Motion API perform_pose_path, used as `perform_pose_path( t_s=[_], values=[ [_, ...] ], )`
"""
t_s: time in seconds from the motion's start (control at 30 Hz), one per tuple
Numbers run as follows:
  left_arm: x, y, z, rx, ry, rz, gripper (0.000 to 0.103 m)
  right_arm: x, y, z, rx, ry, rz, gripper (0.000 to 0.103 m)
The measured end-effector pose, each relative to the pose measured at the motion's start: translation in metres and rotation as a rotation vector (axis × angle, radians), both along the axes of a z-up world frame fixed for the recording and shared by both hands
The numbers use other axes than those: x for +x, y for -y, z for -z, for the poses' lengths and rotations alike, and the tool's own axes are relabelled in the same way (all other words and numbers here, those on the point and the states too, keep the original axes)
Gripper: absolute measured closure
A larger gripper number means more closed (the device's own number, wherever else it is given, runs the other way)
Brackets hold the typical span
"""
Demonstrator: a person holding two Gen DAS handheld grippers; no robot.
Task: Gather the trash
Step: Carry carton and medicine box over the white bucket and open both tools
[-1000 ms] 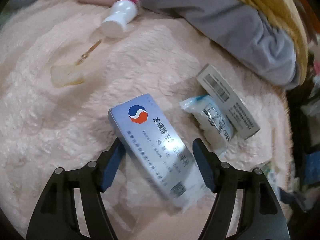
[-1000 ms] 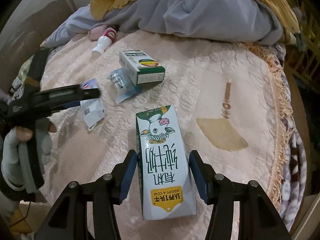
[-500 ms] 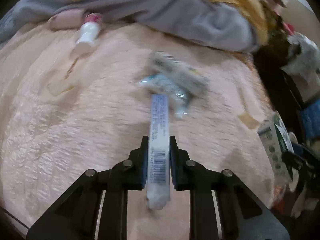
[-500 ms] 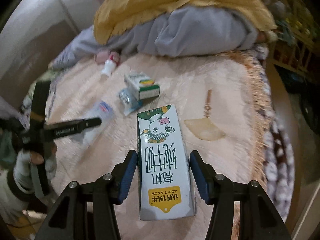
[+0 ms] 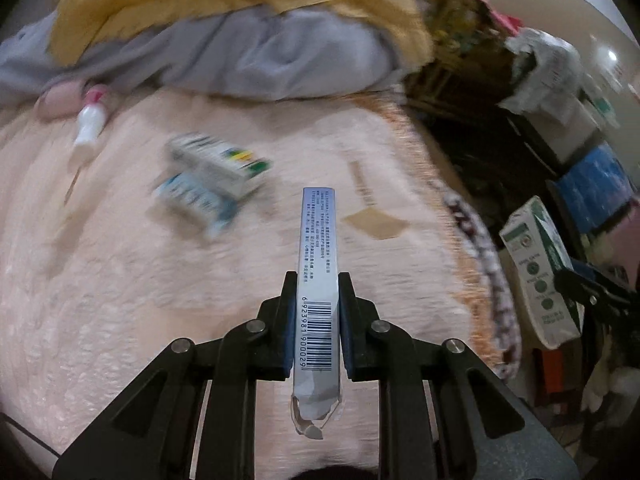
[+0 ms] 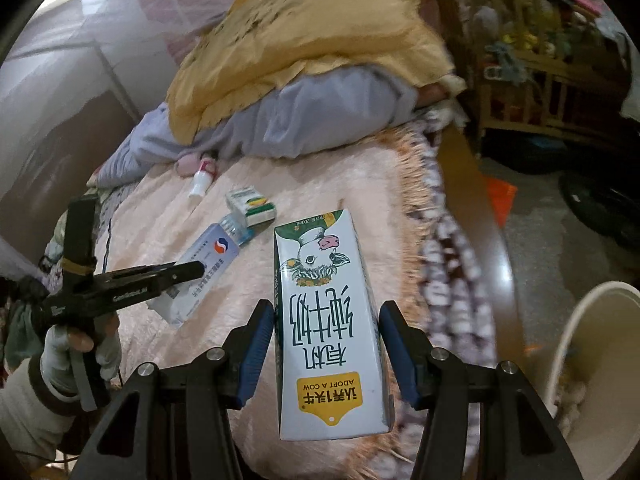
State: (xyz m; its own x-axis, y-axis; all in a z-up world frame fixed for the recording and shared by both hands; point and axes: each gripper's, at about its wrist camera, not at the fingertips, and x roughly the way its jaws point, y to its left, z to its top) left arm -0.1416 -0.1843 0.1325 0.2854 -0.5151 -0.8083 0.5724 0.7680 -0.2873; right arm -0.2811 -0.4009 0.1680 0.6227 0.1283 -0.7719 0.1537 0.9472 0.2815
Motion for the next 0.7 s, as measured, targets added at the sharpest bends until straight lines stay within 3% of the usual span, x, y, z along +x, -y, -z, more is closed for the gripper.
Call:
perform_pose_path(
  t_s=[0.17,0.4,0.7],
  values=[
    [-0.026,0.047,-0.019,0.002,0.048,0.1,0.087,-0.027,0.031,-0.012,-0.017,0.012,0.079,0.05],
    [-0.063,0.114,-0.031,0.015,0.094,0.239,0.087,-0.078,0.083,0.001,-0.016,-0.019,0.214,0.05],
    [-0.11,0.208,-0.028,0.006,0.071,0.408,0.087,-0.137,0.15,0.02,-0.015,-0.058,0.394,0.05]
  ],
)
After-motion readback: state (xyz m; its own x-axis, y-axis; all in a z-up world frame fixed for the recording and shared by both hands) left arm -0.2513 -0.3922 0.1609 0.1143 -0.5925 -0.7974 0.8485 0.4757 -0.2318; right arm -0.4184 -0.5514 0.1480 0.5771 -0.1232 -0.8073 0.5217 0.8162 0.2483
